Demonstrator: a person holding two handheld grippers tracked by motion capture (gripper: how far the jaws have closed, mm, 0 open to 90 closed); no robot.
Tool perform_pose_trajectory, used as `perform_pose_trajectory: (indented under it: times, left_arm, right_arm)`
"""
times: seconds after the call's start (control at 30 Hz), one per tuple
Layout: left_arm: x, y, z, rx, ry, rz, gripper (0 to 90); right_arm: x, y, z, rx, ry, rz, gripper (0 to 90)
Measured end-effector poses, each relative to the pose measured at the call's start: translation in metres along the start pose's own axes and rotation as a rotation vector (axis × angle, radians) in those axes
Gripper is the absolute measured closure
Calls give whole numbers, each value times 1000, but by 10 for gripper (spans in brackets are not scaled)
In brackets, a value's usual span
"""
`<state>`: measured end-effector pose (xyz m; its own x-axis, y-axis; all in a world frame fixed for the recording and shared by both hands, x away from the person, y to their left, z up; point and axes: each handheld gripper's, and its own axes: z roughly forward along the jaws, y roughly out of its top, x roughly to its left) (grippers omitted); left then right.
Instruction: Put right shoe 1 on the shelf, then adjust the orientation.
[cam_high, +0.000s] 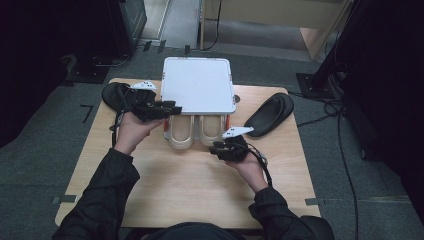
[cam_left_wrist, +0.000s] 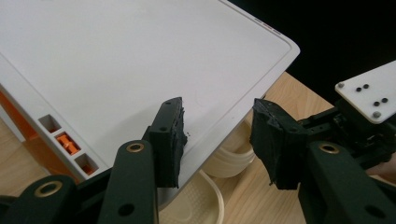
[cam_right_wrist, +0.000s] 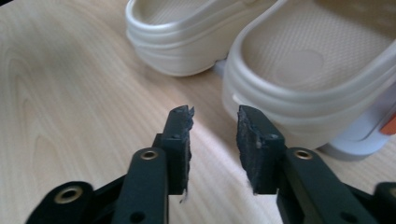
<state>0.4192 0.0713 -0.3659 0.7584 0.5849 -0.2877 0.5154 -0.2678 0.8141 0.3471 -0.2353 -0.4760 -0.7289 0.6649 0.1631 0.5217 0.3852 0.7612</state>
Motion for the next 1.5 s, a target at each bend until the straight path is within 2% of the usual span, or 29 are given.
perform_pose_trajectory:
  times: [0.07,0.17,0.23,0.53,0.67,0.87,1.0,1.1,1.2,1.3,1.37,1.5]
  left_arm:
    - [0,-1,-3,6,6,-2,526]
    - [1,-2,-9,7,21,-8,512]
    - [2,-4,-14,2,31,-14,509]
    - [9,-12,-37,-32,85,-37,504]
    - [15,-18,-46,-39,115,-50,499]
    - [28,-29,-55,-43,157,-77,499]
    - [39,-40,-59,-43,182,-116,500]
    - [46,-48,-59,-48,199,-146,512]
    - [53,-53,-55,-33,230,-146,546]
    - [60,-58,-48,-27,243,-153,569]
    - [67,-63,-39,-3,260,-157,588]
    - [78,-68,-28,9,259,-174,637]
  right_arm:
    - [2,-1,-3,19,14,-10,617]
    - [7,-2,-8,19,19,-38,595]
    - [9,-3,-12,-6,21,-39,584]
    - [14,-12,-32,9,41,-50,565]
    - [13,-13,-39,-9,41,-50,561]
    - [9,-12,-36,-25,53,-51,559]
    - [7,-9,-32,-15,63,-58,571]
    - [5,-7,-30,-15,67,-55,586]
    - [4,-6,-29,-17,70,-54,598]
    - [4,-5,-28,-15,76,-53,604]
    - [5,-5,-28,-13,76,-60,608]
    - [6,-7,-28,-4,74,-61,614]
